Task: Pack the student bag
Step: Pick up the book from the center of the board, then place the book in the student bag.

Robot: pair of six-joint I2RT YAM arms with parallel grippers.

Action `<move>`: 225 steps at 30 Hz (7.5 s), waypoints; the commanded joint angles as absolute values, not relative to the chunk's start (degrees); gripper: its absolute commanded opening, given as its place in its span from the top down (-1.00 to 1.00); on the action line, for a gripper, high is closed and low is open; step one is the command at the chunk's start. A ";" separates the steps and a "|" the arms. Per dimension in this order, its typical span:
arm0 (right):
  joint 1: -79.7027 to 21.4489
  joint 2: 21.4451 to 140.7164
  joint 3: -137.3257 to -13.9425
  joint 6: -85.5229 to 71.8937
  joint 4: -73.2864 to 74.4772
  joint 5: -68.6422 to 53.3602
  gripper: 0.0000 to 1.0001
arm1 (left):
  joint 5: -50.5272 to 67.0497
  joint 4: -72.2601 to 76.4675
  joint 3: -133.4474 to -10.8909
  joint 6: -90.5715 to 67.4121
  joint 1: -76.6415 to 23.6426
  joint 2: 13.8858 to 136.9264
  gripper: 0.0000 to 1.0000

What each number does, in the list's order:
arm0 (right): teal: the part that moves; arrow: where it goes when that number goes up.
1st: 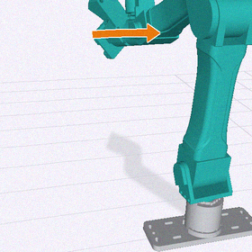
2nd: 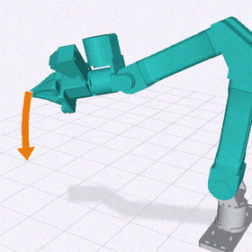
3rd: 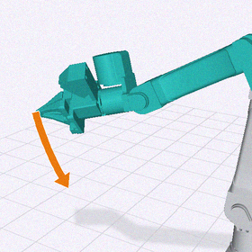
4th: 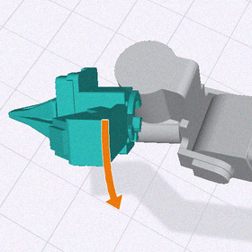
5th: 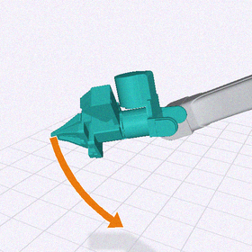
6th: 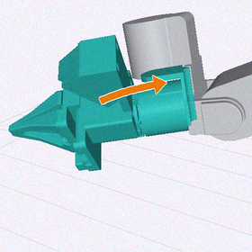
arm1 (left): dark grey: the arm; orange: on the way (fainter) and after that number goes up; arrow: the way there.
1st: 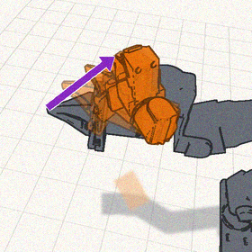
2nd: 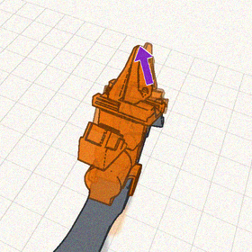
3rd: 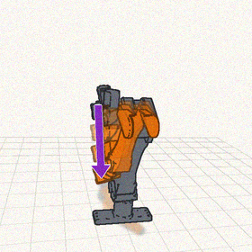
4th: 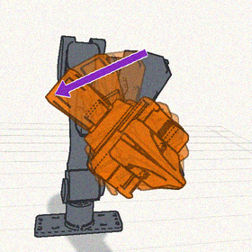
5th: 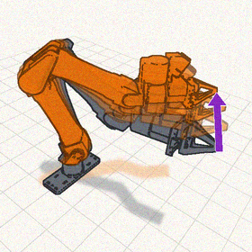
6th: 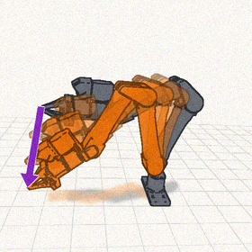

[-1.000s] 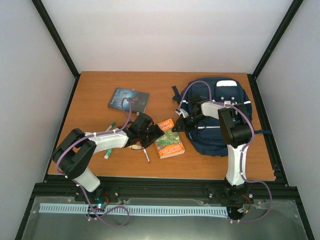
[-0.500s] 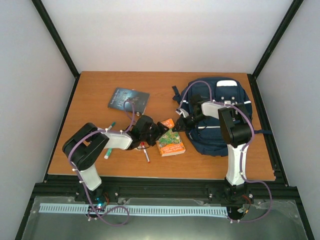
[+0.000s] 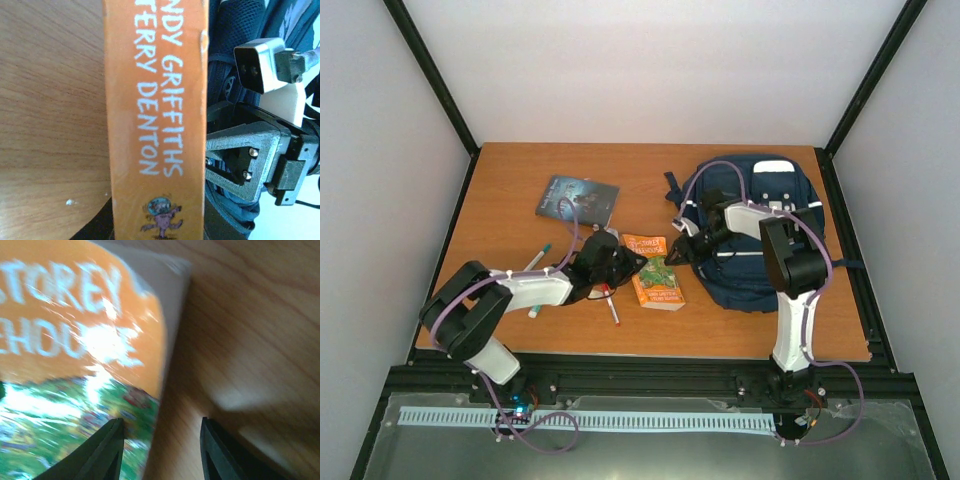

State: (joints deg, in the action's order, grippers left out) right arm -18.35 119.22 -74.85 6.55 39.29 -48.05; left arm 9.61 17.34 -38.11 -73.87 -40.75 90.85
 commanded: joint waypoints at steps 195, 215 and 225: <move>1.78 66.92 -64.06 61.35 58.71 -11.93 0.94 | 24.85 -6.59 -37.79 -36.87 -49.92 59.84 0.98; -8.40 67.75 -77.70 43.35 58.24 -15.15 0.94 | 37.62 14.82 -50.99 -47.04 -55.70 81.81 0.98; -9.58 66.91 -82.49 40.65 60.50 -16.96 0.94 | 39.96 18.41 -70.27 -48.69 -55.99 104.73 0.98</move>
State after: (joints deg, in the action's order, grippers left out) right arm -8.82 68.45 -77.73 43.07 61.93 -14.20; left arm 37.43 12.64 -62.67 -47.88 -55.61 98.10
